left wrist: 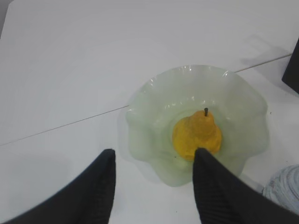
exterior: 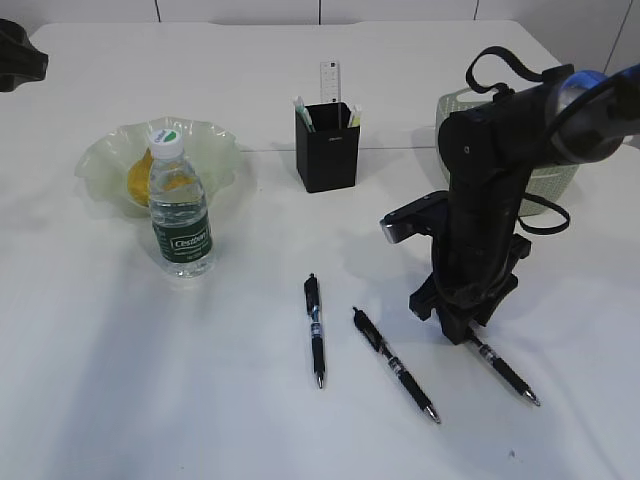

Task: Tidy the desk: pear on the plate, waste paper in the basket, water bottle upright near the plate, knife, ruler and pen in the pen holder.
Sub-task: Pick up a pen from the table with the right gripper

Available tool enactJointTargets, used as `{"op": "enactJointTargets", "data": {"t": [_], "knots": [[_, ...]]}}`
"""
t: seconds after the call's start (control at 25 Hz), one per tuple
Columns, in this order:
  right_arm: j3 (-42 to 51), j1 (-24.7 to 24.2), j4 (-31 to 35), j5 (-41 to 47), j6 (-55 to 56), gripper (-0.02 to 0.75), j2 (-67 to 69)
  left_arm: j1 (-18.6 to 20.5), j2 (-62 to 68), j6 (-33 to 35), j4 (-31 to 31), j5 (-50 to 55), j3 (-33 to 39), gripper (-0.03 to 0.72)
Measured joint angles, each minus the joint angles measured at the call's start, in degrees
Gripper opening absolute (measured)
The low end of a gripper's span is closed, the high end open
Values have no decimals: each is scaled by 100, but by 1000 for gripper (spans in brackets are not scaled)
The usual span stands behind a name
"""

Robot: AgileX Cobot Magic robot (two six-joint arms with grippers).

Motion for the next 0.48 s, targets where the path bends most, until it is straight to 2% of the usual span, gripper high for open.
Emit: {"op": "enactJointTargets", "data": {"t": [0.16, 0.48], "knots": [[0, 0, 0, 0, 0, 314, 0, 0, 0, 0, 0, 0, 0, 377], [0, 0, 114, -101, 0, 157, 10, 0, 0, 0, 0, 0, 0, 377]]}}
